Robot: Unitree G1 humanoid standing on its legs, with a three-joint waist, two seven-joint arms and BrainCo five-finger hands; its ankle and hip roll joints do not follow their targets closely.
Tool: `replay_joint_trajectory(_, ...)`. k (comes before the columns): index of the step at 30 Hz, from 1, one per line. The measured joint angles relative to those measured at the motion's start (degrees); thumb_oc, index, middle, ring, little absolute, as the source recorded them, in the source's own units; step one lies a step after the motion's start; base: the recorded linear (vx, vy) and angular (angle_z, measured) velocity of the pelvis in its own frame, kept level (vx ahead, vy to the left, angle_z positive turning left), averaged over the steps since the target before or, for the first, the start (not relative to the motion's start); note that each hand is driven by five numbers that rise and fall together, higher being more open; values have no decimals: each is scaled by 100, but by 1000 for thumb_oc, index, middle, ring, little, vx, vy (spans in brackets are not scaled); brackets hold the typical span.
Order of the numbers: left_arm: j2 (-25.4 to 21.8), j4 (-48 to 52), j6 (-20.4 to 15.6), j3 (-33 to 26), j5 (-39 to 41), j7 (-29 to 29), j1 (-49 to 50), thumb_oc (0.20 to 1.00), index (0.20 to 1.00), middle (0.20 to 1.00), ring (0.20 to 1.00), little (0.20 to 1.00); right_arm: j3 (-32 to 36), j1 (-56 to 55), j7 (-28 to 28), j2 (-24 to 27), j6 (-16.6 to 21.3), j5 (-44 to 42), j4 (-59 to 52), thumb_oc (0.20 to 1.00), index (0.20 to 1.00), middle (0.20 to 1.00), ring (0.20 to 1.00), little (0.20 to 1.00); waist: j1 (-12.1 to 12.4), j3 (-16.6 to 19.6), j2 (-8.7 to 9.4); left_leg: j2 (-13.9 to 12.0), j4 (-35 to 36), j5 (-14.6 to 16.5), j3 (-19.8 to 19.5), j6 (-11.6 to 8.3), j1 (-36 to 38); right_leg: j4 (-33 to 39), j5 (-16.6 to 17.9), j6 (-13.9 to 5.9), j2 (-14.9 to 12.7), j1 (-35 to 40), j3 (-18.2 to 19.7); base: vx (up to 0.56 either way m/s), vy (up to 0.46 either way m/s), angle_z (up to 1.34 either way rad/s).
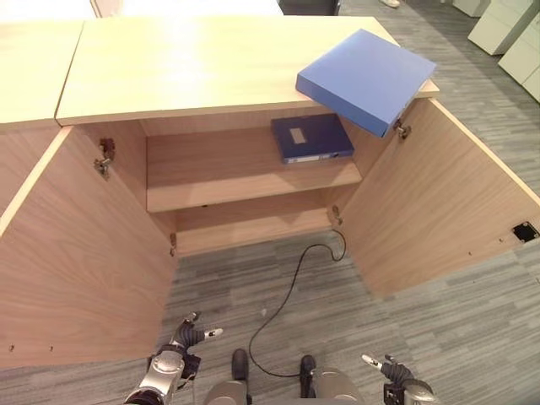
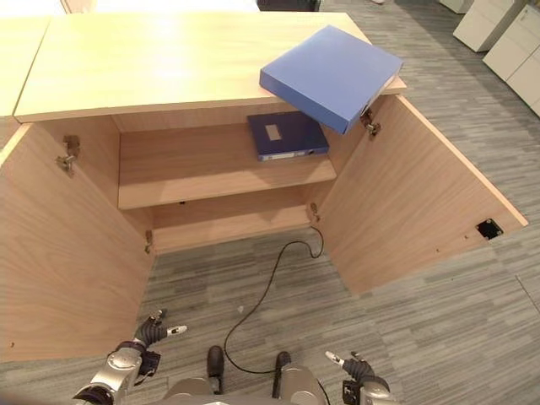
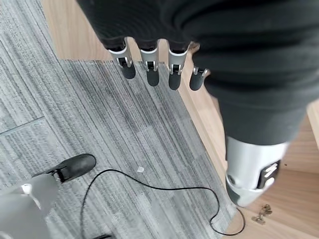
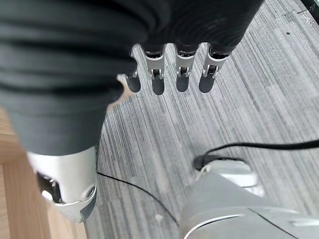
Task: Put the empty folder in the office cabinet
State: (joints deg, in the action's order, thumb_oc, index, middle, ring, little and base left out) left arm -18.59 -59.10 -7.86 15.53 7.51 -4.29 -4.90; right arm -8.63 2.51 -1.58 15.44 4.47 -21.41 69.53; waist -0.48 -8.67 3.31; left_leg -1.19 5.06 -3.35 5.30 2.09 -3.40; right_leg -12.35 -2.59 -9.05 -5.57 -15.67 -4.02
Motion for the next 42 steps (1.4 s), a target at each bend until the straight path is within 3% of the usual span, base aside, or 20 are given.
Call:
replay_joint_trajectory(4,111,-178,-3,-25,-2,-12,-152,1000,1000,1000,1000,1000,1,-118,-15,3,1,-2,37,1000,1000,1000,1000,1000,-350,-89,-86,7,21,41,-438,-72,26,807,194,-9,224,-80,368,215,-146,58)
replay_joint_trajectory(6,182,-147,-81,-20,-2,-22,-120,1000,1000,1000,1000,1000,39,-291,-35,41,-24,2,264,1000,1000,1000,1000,1000,-352,-72,-172,-135,61,149,-592,-177,210,791,632,416,270,111,113,184,-213,71)
replay_joint_trajectory(8,199,-138,-83,-12,-2,-23,22,1000,1000,1000,1000,1000,50,-324,-52,96,-19,2,280,1000,1000,1000,1000,1000,-358,-26,-297,-320,55,240,-580,-182,313,863,689,569,424,261,-30,118,-158,23)
replay_joint_trajectory(9,220,-144,-79,-6,-1,-18,111,1000,1000,1000,1000,1000,58,-342,-60,149,-11,2,278,1000,1000,1000,1000,1000,-364,21,-361,-435,37,271,-593,-318,339,940,659,647,511,323,-119,70,-95,15)
replay_joint_trajectory(10,235,-145,-78,-2,0,-17,129,1000,1000,1000,1000,1000,118,-346,-73,200,-1,2,238,1000,1000,1000,1000,1000,-363,29,-399,-486,-77,237,-578,-344,367,1017,701,932,550,431,-246,79,-150,35)
replay_joint_trajectory(11,273,-139,-81,11,0,-3,78,1000,1000,1000,1000,1000,249,-332,-83,272,3,2,233,1000,1000,1000,1000,1000,-382,7,-431,-532,-353,143,-581,-533,240,992,633,1046,550,484,-375,-19,-85,44)
replay_joint_trajectory(12,300,-127,-83,14,1,-1,37,1000,1000,1000,1000,1000,269,-328,-90,347,1,2,231,1000,1000,1000,1000,1000,-371,-19,-388,-518,-561,100,-577,-608,135,974,585,1114,545,510,-421,-1,-142,58)
replay_joint_trajectory(13,260,11,-89,22,3,-3,-18,1000,1000,1000,1000,1000,338,-273,-92,455,13,0,216,1000,1000,1000,1000,1000,-369,-60,-325,-469,-1068,-40,-640,-843,-152,957,494,1189,503,549,-468,3,-108,35)
replay_joint_trajectory(14,229,78,-99,17,6,-10,-106,1000,1000,1000,1000,1000,443,-208,-99,467,18,-1,235,1000,1000,1000,1000,1000,-331,-135,-214,-412,-1483,-79,-671,-904,-360,932,467,1226,450,550,-460,43,-97,20)
replay_joint_trajectory(18,252,67,-101,18,5,-13,-187,1000,1000,1000,1000,1000,459,-91,-125,598,19,-2,242,1000,1000,1000,1000,1000,-356,-293,-122,-482,-2172,-76,-875,-995,-784,794,256,1407,453,581,-488,84,2,2)
replay_joint_trajectory(20,252,84,-114,13,5,-18,-251,1000,1000,1000,1000,1000,460,-90,-124,594,8,-4,244,1000,1000,1000,1000,1000,-362,-337,-155,-687,-1794,-91,-842,-1021,-800,815,226,1409,459,604,-537,172,79,13)
replay_joint_trajectory(23,288,85,-114,18,3,-11,-305,1000,1000,1000,1000,1000,489,-101,-133,596,-20,-6,251,1000,1000,1000,1000,1000,-329,-379,-259,-1218,-279,-266,-387,-1299,-702,1076,237,1365,601,791,-643,229,99,23)
replay_joint_trajectory(24,288,67,-106,18,0,-12,-309,1000,1000,1000,1000,1000,490,-68,-140,599,-19,-3,278,1000,1000,1000,1000,1000,-272,-386,-275,-1237,-126,-275,-446,-1300,-695,1108,254,1367,635,819,-615,199,106,-13)
replay_joint_trajectory(28,282,70,-83,16,1,-12,-69,1000,1000,1000,1000,1000,474,19,-161,608,27,-1,247,1000,1000,1000,1000,1000,-215,-371,-422,-1164,-175,-309,-481,-1290,-559,1229,242,1347,819,1199,-500,165,122,-33)
replay_joint_trajectory(33,273,134,-100,15,-3,-7,-126,1000,1000,1000,1000,1000,462,-52,-163,594,-13,3,238,1000,1000,1000,1000,1000,-201,-337,-463,-1072,-373,-425,-347,-1140,-470,1319,177,1199,753,1402,-435,106,135,-7)
replay_joint_trajectory(35,269,144,-98,20,-4,6,-195,1000,1000,1000,1000,1000,417,-49,-157,579,-13,3,221,1000,1000,1000,1000,1000,-195,-335,-455,-979,-310,-373,-268,-1045,-367,1141,78,1019,654,1327,-406,-1,108,6)
replay_joint_trajectory(38,82,317,-101,26,0,21,-387,1000,1000,1000,1000,1000,409,16,-102,369,-12,2,196,1000,1000,1000,1000,1000,22,-266,-169,-508,-305,-153,-133,-686,-430,262,-270,588,135,741,-25,-93,99,-9)
replay_joint_trajectory(39,6,342,-103,22,2,15,-411,1000,1000,1000,1000,1000,369,95,-86,325,-2,3,187,1000,1000,1000,1000,1000,64,-281,-99,-424,-321,-126,-34,-641,-432,-120,-335,502,26,471,48,-11,88,-52)
replay_joint_trajectory(40,-145,358,-107,23,9,-22,-404,1000,1000,1000,1000,1000,205,334,-81,282,21,1,170,1000,1000,1000,1000,1000,123,-417,-66,-395,-357,-81,160,-562,-448,-1005,-332,254,-110,-63,41,75,115,-49)
replay_joint_trajectory(42,-213,293,-98,-2,10,-39,-440,1000,1000,1000,1000,1000,181,316,-68,150,26,0,-26,1000,1000,1000,1000,1000,70,-490,-74,-357,-411,2,107,-454,-486,-1186,-369,169,-157,-259,15,117,99,-12)
